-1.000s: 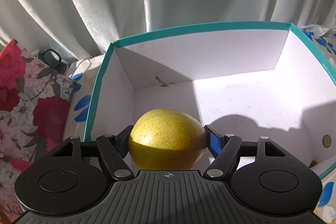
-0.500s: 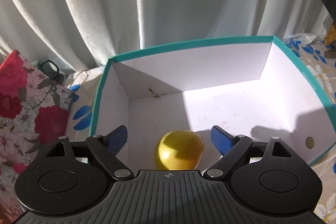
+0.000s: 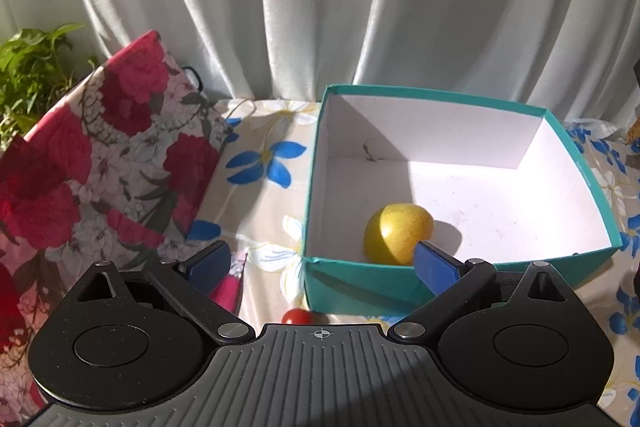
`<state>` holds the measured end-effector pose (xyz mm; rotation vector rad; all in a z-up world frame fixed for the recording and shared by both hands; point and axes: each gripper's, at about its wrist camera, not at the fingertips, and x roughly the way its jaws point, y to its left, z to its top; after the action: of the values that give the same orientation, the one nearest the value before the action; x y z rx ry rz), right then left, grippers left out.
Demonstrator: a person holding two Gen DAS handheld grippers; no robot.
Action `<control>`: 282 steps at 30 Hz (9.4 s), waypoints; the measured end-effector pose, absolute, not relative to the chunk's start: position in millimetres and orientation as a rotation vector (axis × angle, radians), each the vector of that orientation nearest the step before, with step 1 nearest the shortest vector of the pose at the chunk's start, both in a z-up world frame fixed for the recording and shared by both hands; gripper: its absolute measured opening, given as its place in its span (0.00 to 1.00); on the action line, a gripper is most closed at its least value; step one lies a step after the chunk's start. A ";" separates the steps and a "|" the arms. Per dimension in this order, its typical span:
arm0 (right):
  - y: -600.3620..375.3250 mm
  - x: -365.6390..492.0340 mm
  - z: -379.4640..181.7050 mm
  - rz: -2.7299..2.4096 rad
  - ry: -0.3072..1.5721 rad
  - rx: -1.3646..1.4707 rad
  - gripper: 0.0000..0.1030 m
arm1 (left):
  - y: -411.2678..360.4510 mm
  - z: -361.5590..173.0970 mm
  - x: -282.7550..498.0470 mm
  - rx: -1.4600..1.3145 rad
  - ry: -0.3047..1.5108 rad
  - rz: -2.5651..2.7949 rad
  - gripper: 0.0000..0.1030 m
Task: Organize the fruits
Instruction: 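Lower the red apple into the teal box and open the right gripper, then grasp the brown kiwi with the left gripper while the right gripper moves to the tangerine, then grasp the tangerine with the right gripper while the left gripper lifts the kiwi, then lower the kiwi into the teal box and open the left gripper while the right carries the tangerine, then lower the tangerine into the teal box and open the right gripper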
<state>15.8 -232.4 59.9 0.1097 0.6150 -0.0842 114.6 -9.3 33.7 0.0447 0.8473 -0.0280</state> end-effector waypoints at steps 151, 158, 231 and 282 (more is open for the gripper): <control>-167.4 1.1 -70.0 0.079 0.925 0.000 0.39 | 18.0 -23.5 33.5 0.005 0.929 -0.208 0.73; -176.4 -10.6 -41.5 0.045 0.840 0.005 0.39 | 12.3 -11.4 34.6 0.024 0.913 -0.204 0.73; -233.3 -27.5 43.2 -0.217 0.574 0.099 0.39 | -88.8 -27.0 223.7 0.142 0.916 -0.185 0.73; -239.3 72.2 23.4 -0.146 0.583 0.036 0.39 | 37.4 18.2 77.1 -0.075 0.888 -0.059 0.98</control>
<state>72.2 -239.3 23.4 0.0362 0.5829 -0.1456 77.1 37.4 18.2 -0.0755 0.8878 -0.0594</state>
